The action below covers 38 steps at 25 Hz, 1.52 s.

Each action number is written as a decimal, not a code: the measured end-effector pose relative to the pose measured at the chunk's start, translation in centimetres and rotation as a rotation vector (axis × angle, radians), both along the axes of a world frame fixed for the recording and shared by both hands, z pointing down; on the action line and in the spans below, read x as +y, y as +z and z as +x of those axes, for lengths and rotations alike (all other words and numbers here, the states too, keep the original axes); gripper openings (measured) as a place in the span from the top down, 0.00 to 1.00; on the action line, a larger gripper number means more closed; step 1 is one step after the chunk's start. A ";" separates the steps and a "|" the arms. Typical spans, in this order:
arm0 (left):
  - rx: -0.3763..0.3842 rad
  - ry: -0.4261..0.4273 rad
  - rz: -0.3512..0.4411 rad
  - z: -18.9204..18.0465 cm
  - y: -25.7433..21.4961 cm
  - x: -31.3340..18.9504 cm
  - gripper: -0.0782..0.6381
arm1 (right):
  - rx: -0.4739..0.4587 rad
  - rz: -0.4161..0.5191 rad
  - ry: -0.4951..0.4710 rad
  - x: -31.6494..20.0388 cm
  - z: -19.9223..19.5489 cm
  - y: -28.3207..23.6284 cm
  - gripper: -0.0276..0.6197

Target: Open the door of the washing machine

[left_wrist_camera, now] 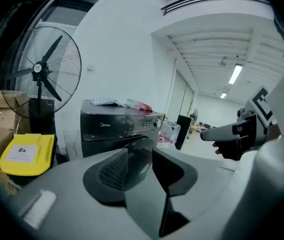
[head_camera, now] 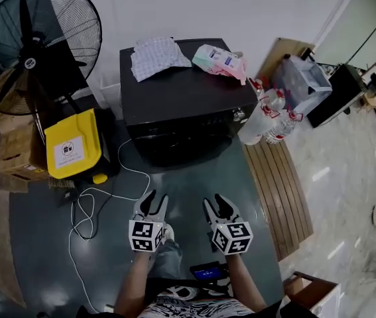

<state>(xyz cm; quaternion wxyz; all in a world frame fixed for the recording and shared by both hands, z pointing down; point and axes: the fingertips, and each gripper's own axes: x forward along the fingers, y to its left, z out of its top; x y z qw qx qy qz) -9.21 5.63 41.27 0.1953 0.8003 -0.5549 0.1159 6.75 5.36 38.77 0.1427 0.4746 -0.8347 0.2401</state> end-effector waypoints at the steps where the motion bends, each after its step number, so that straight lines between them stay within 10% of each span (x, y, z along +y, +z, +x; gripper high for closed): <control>1: 0.001 0.020 -0.012 -0.6 0.9 -1.5 0.69 | 0.000 -0.008 -0.005 -1.5 -1.1 0.5 0.70; 10: 0.019 0.103 -0.076 -3.1 7.4 -9.7 0.68 | 0.060 -0.046 -0.033 -9.9 -6.5 4.4 0.71; 38: -0.117 0.237 -0.171 -3.8 23.6 -21.5 0.57 | 0.080 -0.128 0.042 -14.6 -5.1 14.0 0.73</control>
